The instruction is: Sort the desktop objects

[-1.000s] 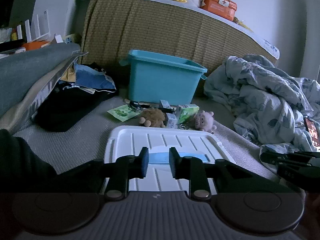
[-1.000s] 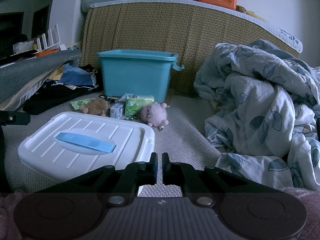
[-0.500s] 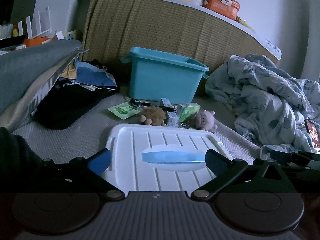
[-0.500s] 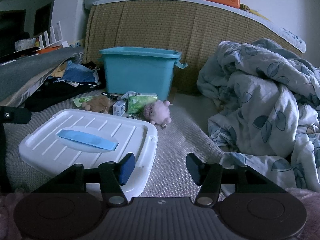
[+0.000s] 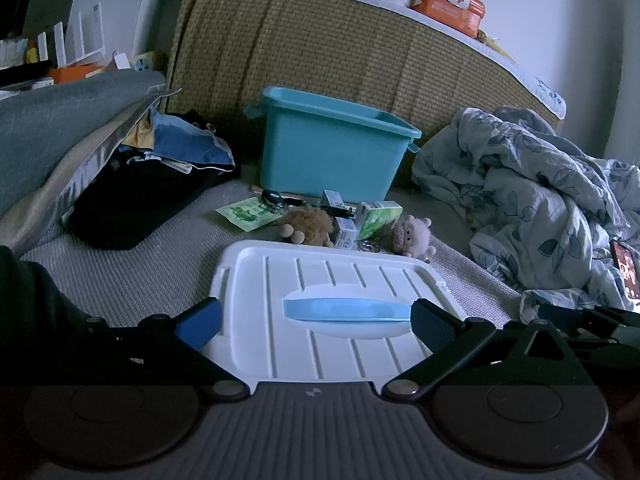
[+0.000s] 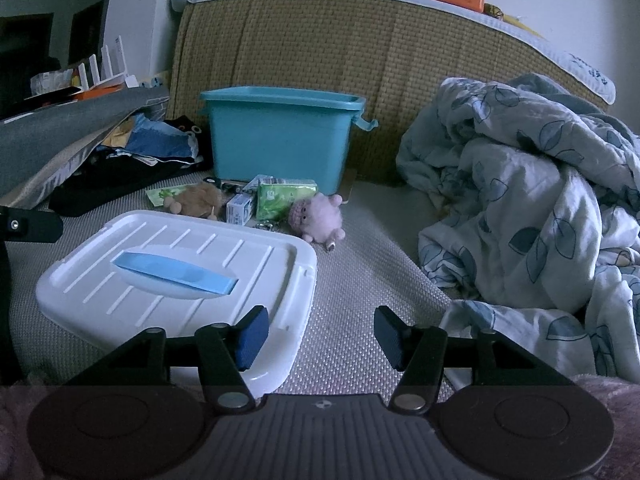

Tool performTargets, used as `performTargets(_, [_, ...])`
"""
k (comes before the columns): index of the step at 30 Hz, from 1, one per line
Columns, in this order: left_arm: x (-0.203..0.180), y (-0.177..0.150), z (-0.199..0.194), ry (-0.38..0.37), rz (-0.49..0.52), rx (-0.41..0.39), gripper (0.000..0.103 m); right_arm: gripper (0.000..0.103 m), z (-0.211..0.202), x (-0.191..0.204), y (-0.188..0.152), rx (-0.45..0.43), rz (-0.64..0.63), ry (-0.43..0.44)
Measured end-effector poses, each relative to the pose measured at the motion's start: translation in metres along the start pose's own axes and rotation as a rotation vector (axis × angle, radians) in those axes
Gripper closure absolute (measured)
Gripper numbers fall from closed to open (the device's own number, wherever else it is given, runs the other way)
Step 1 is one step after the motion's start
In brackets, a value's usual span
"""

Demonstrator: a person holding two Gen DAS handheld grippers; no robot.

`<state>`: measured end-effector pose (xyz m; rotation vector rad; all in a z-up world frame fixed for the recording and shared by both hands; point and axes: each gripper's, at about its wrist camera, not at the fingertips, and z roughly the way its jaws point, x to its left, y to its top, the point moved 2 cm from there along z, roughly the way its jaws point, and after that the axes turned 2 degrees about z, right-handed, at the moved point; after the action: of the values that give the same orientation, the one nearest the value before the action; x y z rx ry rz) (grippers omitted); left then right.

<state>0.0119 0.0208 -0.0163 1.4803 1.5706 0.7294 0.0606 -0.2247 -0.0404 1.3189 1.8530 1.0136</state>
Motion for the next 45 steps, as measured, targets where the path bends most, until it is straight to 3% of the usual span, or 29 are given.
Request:
performTargets(17, [0.001, 0.001, 0.001, 0.004, -0.008, 0.007, 0.000, 0.041, -0.001, 0.000, 0.000, -0.007, 0.003, 0.005])
performTargets(29, [0.005, 0.000, 0.003, -0.001, -0.026, 0.015, 0.000, 0.041, 0.015, -0.009, 0.021, 0.031, 0.083, 0.115])
performTargets(34, [0.007, 0.000, 0.004, -0.002, -0.037, 0.018, 0.000, 0.041, 0.035, -0.007, 0.041, -0.001, 0.101, 0.124])
performTargets(45, [0.010, -0.001, 0.009, -0.008, -0.062, 0.036, 0.000, 0.041, 0.104, -0.018, 0.072, 0.020, 0.191, 0.130])
